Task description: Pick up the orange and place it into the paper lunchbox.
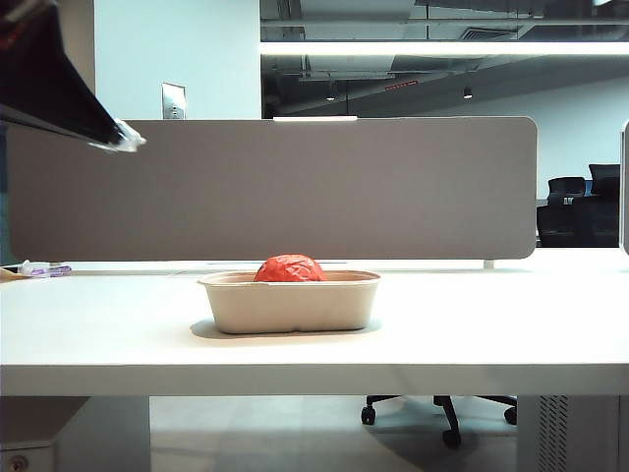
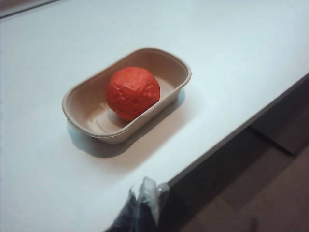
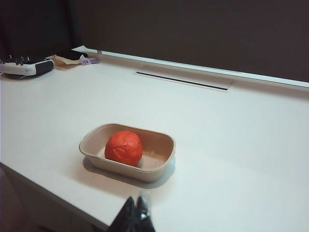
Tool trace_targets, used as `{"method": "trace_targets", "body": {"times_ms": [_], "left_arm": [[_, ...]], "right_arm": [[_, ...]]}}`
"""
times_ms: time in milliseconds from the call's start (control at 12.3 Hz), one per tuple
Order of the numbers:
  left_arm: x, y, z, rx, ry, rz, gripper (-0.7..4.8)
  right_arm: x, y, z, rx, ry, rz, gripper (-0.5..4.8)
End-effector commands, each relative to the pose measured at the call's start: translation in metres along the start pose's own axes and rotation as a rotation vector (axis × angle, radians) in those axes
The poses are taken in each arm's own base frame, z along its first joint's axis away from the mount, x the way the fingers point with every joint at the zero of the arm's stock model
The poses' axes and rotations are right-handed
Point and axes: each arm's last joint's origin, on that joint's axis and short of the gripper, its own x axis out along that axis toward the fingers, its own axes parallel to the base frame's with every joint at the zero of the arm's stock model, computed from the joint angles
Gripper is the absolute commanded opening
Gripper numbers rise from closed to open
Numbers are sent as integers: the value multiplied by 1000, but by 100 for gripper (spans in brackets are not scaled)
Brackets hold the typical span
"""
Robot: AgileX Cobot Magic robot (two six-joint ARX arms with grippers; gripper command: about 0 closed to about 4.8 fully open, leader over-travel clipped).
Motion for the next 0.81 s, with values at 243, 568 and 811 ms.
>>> {"method": "trace_targets", "body": {"times_ms": [243, 568, 811], "left_arm": [[-66, 28, -48, -44, -383, 425, -6], [-67, 38, -63, -65, -387, 564, -6], [-45, 45, -95, -171, -411, 608, -5]], "right_arm": [[-15, -5, 3, 24, -61, 2, 0], [-15, -5, 3, 24, -60, 2, 0], [-17, -5, 4, 27, -71, 2, 0]]}}
